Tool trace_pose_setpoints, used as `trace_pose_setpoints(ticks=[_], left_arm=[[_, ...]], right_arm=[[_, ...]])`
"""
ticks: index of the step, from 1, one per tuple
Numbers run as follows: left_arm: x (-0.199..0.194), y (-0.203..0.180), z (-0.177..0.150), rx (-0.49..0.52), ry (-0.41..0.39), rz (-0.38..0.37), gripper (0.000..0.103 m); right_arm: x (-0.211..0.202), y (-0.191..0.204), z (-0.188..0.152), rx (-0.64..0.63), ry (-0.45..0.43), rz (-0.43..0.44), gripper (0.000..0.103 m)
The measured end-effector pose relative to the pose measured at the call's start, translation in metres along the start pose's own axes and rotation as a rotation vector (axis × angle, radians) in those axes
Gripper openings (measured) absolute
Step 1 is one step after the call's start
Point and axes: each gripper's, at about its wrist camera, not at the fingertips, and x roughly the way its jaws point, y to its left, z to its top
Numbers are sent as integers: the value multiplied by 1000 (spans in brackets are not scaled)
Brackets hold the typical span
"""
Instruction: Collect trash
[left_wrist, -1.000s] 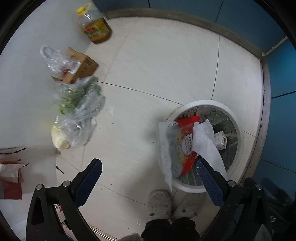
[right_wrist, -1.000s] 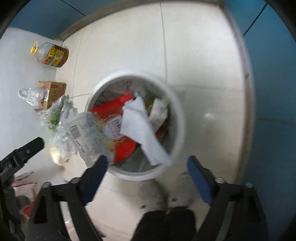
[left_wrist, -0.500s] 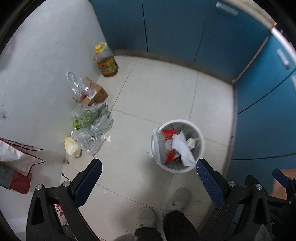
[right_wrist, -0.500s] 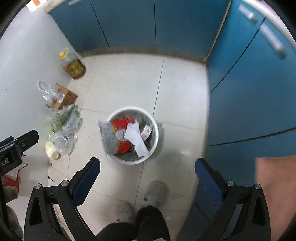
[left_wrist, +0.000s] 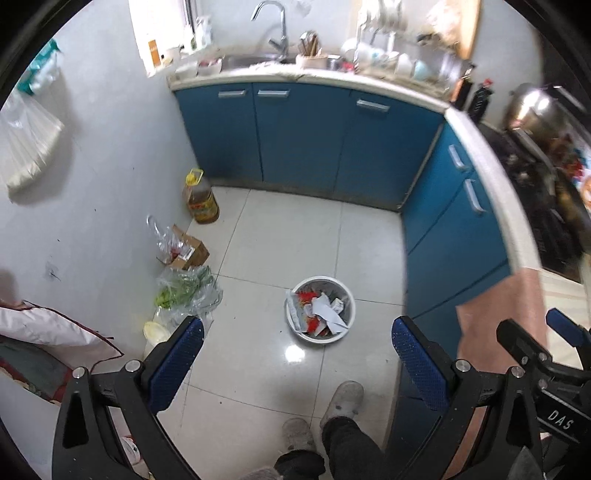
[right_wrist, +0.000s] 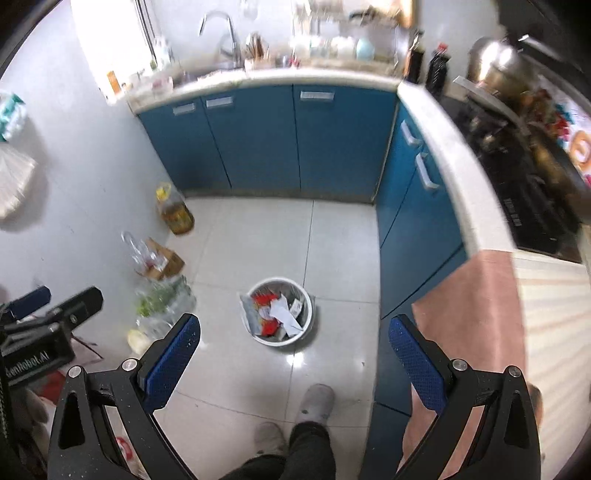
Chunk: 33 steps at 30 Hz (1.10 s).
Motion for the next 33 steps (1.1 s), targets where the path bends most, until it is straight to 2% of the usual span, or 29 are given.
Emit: trace_pose_setpoints(ticks=[4,7,13,22,33], left_arm=[[-54,-1,-5,0,-17,-32,103],[-89,-3,-8,1,-38,-54,103],[-141,-10,-9,-16,-66,-84,103],[-180,-19,-19,-40,-71,-139,103],[-194,-13,-32,-72,-87,-148,103]], right_arm=[[-78,-1,-8,23,-43,20,103],[-121,-6,-14,41,-57,56,103],[-177,-15,-22,56,-63,130,103],[-211,-26,-23,27,-44,211,103],[-221,-22,-20,-4,-30,252,103]])
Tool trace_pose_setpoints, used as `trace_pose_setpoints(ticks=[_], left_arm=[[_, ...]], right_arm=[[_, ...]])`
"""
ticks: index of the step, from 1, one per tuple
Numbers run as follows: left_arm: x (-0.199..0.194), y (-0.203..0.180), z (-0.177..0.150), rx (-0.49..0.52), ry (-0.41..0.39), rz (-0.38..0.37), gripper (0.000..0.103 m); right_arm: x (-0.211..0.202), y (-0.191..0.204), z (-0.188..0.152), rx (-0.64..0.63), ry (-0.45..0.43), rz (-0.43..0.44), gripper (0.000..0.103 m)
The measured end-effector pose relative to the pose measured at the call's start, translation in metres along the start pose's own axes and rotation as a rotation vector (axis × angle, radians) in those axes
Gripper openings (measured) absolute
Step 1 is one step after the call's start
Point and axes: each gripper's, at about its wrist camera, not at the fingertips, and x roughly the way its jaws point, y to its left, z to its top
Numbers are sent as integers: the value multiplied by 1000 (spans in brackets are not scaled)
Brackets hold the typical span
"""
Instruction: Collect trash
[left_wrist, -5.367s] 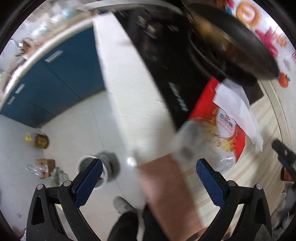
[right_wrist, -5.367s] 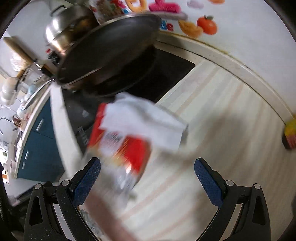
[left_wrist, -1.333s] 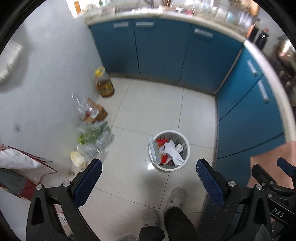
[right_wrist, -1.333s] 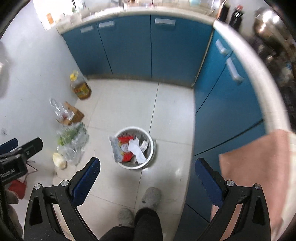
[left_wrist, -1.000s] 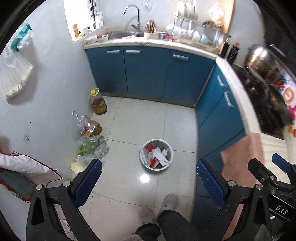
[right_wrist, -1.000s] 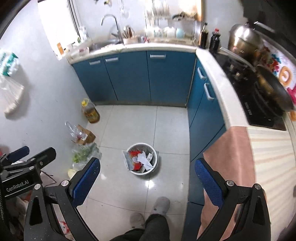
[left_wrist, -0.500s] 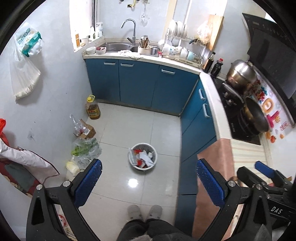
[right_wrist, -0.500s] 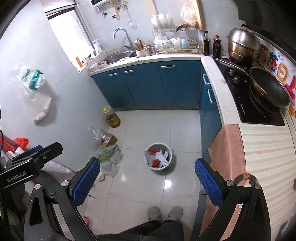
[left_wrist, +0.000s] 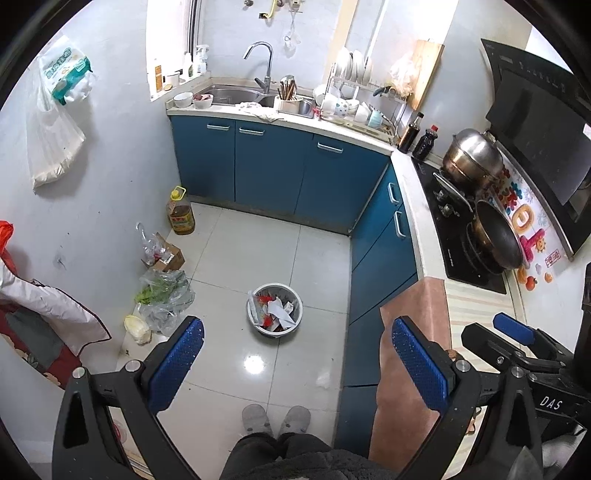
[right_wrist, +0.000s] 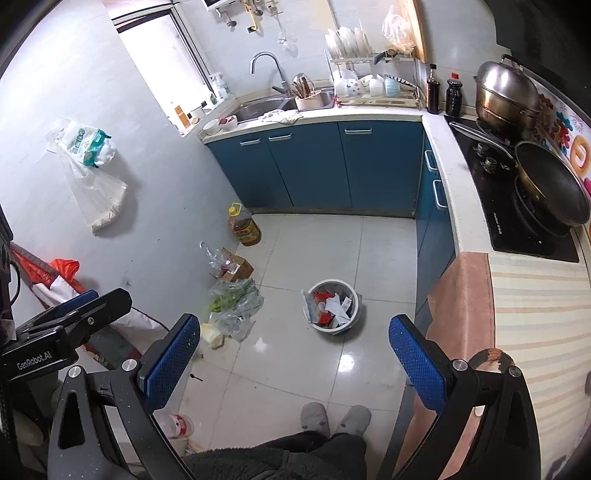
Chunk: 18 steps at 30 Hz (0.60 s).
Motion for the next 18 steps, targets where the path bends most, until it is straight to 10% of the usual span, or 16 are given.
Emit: trace_pose_setpoints(ticks=[18], left_arm=[[9,4,-7,-21,53,-4,103]], right_arm=[[13,-3,7,20,42,26,103]])
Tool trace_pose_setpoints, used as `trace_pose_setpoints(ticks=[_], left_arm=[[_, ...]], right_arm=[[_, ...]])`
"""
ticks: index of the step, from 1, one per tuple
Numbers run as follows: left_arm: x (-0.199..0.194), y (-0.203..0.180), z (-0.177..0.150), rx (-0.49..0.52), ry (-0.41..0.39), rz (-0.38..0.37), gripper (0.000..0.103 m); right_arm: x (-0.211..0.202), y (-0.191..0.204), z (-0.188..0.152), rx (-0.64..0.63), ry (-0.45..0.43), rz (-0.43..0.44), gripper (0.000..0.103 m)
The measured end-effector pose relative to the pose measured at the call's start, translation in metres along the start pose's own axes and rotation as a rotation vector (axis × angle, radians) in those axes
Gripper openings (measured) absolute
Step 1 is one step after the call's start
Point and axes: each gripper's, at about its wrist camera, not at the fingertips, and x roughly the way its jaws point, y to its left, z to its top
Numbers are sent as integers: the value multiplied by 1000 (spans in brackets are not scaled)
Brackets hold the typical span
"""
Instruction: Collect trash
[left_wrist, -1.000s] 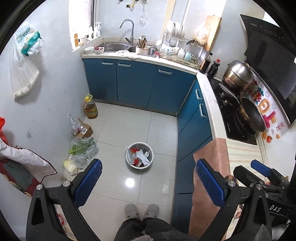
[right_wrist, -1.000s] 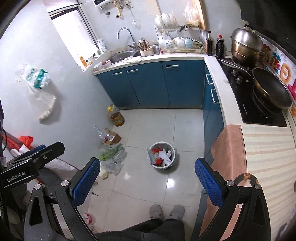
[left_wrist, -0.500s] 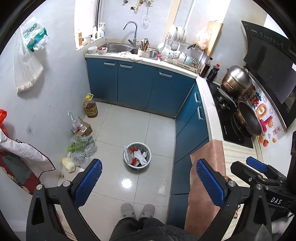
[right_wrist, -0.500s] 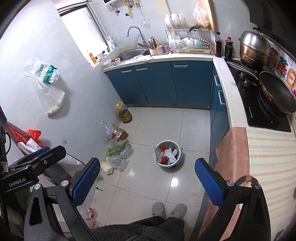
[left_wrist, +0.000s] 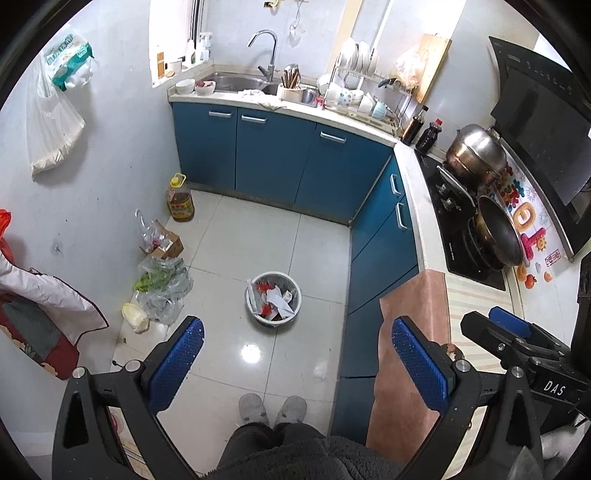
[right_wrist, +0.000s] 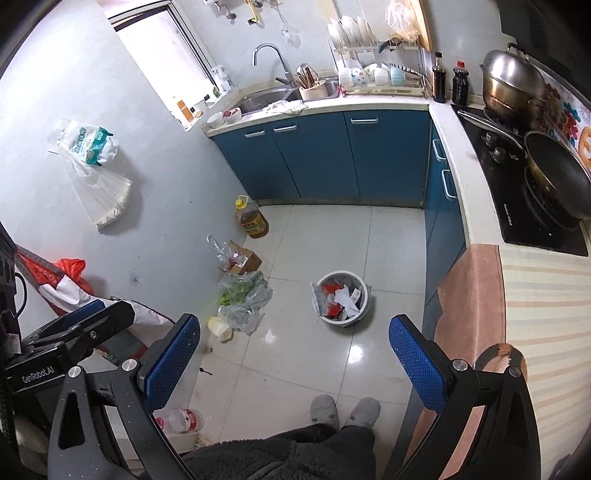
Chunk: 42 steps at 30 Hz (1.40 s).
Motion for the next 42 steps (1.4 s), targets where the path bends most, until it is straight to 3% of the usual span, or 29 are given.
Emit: trace_pose_setpoints(ticks=[42], left_arm=[[2,-13,-11,44,56,-40,103]], right_arm=[[1,-14,-15,17,69,-3,103]])
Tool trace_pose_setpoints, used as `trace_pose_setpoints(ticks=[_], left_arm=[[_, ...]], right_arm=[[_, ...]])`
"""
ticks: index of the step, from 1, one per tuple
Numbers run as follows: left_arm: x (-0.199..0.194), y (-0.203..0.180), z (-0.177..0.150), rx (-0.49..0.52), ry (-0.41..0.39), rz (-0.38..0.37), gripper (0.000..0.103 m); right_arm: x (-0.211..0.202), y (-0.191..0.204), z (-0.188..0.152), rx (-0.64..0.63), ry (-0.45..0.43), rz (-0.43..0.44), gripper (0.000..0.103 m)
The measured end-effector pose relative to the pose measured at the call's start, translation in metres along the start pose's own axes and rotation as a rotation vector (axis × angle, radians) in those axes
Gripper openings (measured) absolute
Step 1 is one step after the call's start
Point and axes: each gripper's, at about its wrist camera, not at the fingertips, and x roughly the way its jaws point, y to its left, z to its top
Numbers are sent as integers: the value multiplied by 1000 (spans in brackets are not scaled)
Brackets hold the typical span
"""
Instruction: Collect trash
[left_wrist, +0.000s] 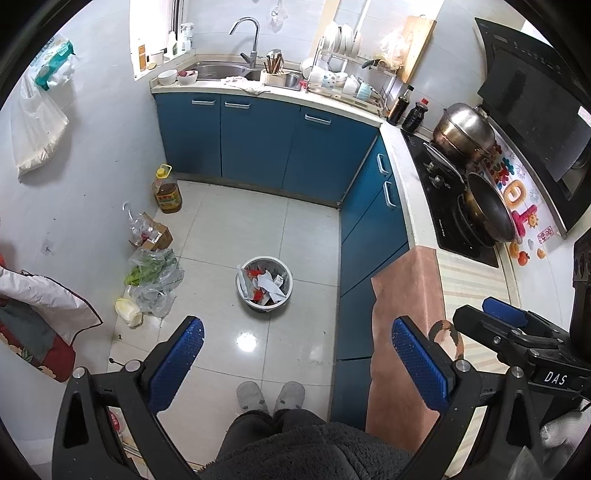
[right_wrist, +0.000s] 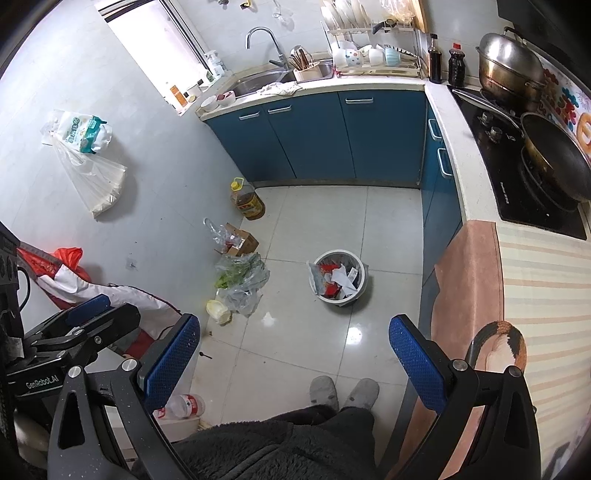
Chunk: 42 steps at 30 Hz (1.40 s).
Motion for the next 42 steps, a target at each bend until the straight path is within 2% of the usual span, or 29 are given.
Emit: trace_pose_setpoints(ticks=[10,42], left_arm=[[2,0,-4,-3,18,-53,103],[-2,-3,-3,16,12,-56,103]], right_arm=[[0,0,-6,17,9,11,103],[-6,-4,-15,57,-6,12,103]])
